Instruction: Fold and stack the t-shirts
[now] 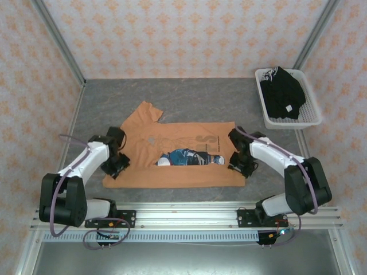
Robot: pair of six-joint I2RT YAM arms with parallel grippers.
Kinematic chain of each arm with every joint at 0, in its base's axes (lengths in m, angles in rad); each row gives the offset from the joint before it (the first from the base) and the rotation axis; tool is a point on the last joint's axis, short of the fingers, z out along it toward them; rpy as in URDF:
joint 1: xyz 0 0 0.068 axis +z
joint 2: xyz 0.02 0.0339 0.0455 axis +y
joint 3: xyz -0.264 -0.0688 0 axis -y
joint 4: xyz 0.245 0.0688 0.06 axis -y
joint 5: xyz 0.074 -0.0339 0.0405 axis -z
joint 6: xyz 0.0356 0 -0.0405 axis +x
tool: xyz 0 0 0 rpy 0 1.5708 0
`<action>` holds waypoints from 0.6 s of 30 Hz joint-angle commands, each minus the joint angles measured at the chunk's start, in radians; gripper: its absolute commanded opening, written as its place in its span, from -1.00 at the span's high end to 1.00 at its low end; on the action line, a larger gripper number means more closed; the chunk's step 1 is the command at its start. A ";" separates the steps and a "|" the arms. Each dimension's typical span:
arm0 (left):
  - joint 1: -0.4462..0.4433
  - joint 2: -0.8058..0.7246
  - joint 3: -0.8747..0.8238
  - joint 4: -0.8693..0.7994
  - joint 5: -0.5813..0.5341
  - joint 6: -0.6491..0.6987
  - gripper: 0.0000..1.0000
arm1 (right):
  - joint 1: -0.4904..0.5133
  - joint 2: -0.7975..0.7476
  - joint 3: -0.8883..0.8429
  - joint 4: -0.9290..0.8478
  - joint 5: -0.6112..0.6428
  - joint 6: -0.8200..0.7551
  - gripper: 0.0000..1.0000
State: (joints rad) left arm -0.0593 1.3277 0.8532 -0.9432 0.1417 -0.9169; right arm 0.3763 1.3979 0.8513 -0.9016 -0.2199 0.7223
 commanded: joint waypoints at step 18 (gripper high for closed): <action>-0.007 1.028 1.349 0.083 -0.112 0.179 -0.02 | -0.122 0.498 0.675 0.196 -0.042 -0.292 -0.02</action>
State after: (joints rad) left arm -0.0593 2.3108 2.1326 -0.8734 0.0898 -0.7837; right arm 0.2596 1.8622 1.4689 -0.6979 -0.2512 0.4713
